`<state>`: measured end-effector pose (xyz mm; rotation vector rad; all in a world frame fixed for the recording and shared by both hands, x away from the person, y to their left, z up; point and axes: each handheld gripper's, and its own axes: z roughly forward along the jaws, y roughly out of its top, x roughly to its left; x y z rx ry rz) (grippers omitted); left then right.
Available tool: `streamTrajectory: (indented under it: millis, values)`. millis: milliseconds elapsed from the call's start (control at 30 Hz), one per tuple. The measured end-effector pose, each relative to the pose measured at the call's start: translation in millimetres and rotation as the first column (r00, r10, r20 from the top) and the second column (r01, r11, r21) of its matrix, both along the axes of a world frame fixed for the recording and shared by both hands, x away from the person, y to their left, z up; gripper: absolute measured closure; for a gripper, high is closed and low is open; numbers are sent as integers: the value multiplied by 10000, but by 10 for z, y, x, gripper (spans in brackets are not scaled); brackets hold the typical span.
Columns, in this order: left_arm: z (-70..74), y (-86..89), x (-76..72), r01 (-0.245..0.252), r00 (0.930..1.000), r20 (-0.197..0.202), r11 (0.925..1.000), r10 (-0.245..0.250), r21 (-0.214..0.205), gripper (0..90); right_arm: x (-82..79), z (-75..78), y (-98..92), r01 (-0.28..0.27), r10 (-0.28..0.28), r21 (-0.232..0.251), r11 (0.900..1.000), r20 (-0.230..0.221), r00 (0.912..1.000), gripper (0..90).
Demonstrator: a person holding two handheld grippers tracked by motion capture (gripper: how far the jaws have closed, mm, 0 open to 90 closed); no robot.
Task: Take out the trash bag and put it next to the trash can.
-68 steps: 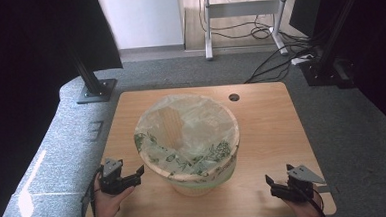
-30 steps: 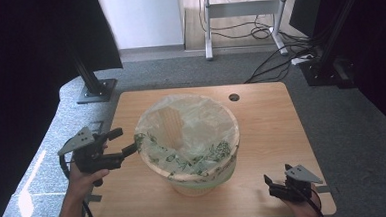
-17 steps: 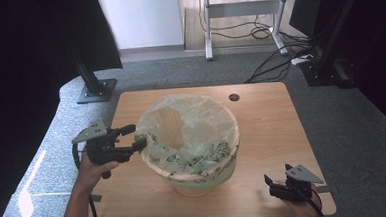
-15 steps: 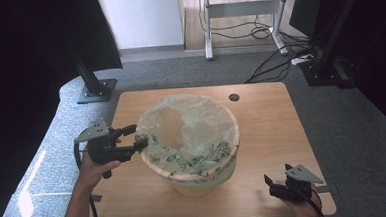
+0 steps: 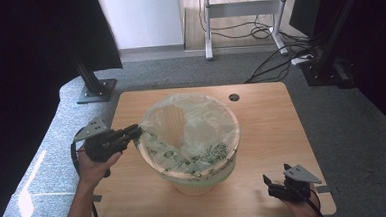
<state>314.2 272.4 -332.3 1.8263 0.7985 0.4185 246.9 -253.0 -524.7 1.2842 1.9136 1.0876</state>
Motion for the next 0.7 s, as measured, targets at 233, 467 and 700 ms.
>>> streamTrajectory:
  millis: [233, 467, 700]
  values:
    - [50, -25, -20, 89, 9998, 156, 9999, -88, -68, 900, -5, 11, -29, 8, -8, 13, 10000, 42, 10000, 147]
    - [267, -6, -65, 745, 9957, 605, 9947, -703, -704, 900, 17, 67, -59, -101, 91, 328, 9994, 300, 9995, 149]
    - [381, -45, -55, 1422, 9870, 886, 9855, -1341, -930, 900, 140, 371, -117, -1441, 1222, 1541, 9775, 1428, 9822, 150]
